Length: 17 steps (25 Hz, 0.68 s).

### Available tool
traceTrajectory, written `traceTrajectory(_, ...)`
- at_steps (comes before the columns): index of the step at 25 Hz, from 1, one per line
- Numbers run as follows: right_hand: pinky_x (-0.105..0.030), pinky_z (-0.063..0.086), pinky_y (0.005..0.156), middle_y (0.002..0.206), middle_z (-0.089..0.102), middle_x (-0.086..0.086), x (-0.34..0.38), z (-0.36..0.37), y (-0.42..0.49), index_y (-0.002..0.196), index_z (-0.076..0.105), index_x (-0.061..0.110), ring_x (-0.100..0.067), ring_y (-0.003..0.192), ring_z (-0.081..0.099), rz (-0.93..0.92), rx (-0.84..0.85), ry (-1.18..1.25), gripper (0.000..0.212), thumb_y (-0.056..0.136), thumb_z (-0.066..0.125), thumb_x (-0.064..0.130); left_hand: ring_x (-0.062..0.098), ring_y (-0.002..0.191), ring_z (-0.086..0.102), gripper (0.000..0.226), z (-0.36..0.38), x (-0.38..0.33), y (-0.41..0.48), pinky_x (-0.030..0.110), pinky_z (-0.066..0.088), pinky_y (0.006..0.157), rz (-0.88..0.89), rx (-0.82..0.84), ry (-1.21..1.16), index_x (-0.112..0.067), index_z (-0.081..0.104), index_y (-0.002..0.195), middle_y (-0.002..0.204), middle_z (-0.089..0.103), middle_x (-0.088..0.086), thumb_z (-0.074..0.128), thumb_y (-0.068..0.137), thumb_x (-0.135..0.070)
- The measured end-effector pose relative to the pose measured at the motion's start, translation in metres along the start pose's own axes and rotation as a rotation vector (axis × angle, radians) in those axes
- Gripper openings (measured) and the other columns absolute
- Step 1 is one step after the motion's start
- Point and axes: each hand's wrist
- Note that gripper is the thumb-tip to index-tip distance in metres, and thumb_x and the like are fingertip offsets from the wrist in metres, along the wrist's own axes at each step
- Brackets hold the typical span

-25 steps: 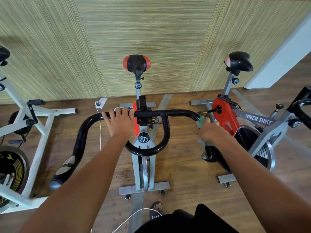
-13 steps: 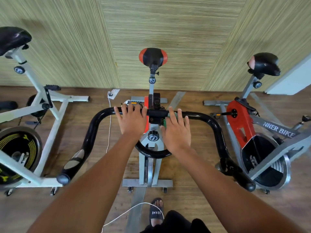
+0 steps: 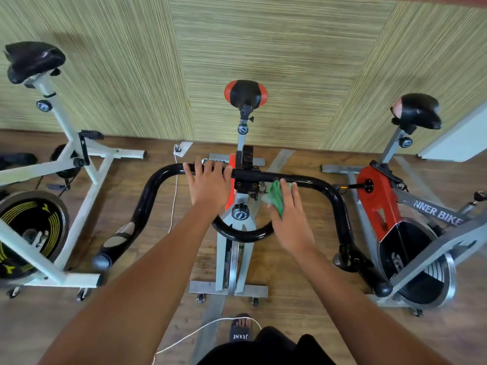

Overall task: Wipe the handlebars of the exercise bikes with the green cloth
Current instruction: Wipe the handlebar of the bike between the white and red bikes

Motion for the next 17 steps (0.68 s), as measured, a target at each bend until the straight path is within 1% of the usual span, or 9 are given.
traceTrajectory(1,-0.05,0.045,0.106,0.165,-0.012,0.012,0.0,-0.002,0.006,0.156,-0.002,0.044,-0.028,0.149,0.023,0.017,0.013,0.039,0.066,0.104,0.039,0.038,0.03,0.146,0.023,0.052,0.001,0.0,0.0,0.056,-0.005,0.12,0.003,-0.004,-0.011,-0.021,0.055,0.133,0.143,0.05,0.003,0.017,0.106,-0.043)
traceTrajectory(4,-0.043,0.041,0.111,0.165,-0.009,0.015,0.0,0.011,-0.01,0.156,0.015,0.04,-0.024,0.151,0.018,-0.061,-0.026,-0.002,0.059,0.104,0.042,0.031,0.029,0.144,0.025,0.051,0.001,0.001,0.001,0.056,-0.005,0.121,-0.008,-0.011,-0.05,-0.02,0.059,0.127,0.139,0.053,0.003,0.019,0.106,-0.042)
traceTrajectory(6,-0.044,0.016,0.122,0.165,0.001,0.013,-0.002,0.027,-0.039,0.154,0.026,0.035,-0.02,0.153,-0.001,-0.185,-0.04,-0.149,0.052,0.104,0.04,0.031,0.028,0.142,0.027,0.051,0.001,0.001,0.001,0.056,-0.006,0.121,-0.016,-0.02,-0.069,-0.019,0.06,0.124,0.136,0.054,0.003,0.019,0.106,-0.042)
traceTrajectory(8,-0.041,-0.005,0.121,0.163,0.018,0.008,-0.001,0.038,-0.057,0.152,0.031,0.03,-0.02,0.153,-0.004,-0.325,-0.041,-0.329,0.049,0.104,0.04,0.032,0.028,0.142,0.027,0.053,0.001,0.0,0.001,0.055,-0.006,0.121,-0.025,-0.03,-0.091,-0.019,0.062,0.121,0.136,0.055,0.004,0.018,0.106,-0.043)
traceTrajectory(9,-0.042,-0.003,0.122,0.159,0.03,0.005,0.003,0.041,-0.059,0.15,0.035,0.027,-0.022,0.153,0.007,-0.394,-0.072,-0.403,0.049,0.102,0.044,0.031,0.027,0.142,0.027,0.055,0.001,0.0,0.002,0.055,-0.007,0.121,-0.03,-0.033,-0.12,-0.019,0.063,0.12,0.135,0.055,0.004,0.017,0.106,-0.044)
traceTrajectory(11,-0.045,0.016,0.123,0.146,0.05,0.002,0.016,0.049,-0.054,0.144,0.043,0.022,-0.023,0.145,0.034,-0.487,-0.139,-0.518,0.051,0.095,0.055,0.032,0.024,0.144,0.025,0.059,-0.001,0.001,0.002,0.053,-0.009,0.121,-0.045,-0.015,-0.211,-0.021,0.065,0.119,0.136,0.055,0.002,0.014,0.105,-0.046)
traceTrajectory(13,-0.04,0.027,0.113,0.134,0.059,0.001,0.032,0.059,-0.047,0.14,0.048,0.018,-0.021,0.129,0.05,-0.534,-0.161,-0.575,0.052,0.091,0.057,0.036,0.022,0.144,0.023,0.061,-0.002,0.002,0.002,0.051,-0.011,0.121,-0.044,-0.014,-0.266,-0.021,0.066,0.121,0.136,0.055,0.001,0.013,0.105,-0.046)
traceTrajectory(15,-0.037,0.033,0.101,0.126,0.062,0.001,0.042,0.066,-0.045,0.138,0.049,0.016,-0.02,0.116,0.058,-0.561,-0.17,-0.588,0.052,0.091,0.056,0.036,0.021,0.145,0.022,0.06,-0.003,0.003,0.001,0.05,-0.011,0.122,-0.041,-0.022,-0.285,-0.021,0.065,0.125,0.137,0.055,0.001,0.013,0.106,-0.045)
traceTrajectory(17,-0.036,0.037,0.098,0.123,0.062,0.002,0.036,0.064,-0.048,0.14,0.048,0.018,-0.018,0.11,0.059,-0.601,-0.181,-0.593,0.052,0.091,0.058,0.035,0.02,0.146,0.021,0.059,-0.002,0.003,0.001,0.048,-0.011,0.122,-0.03,-0.035,-0.293,-0.02,0.063,0.128,0.137,0.055,0.0,0.014,0.107,-0.044)
Point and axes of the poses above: each hand's wrist, its own y-axis towards the middle knuckle, its own z-axis out of the palm, x = y × z
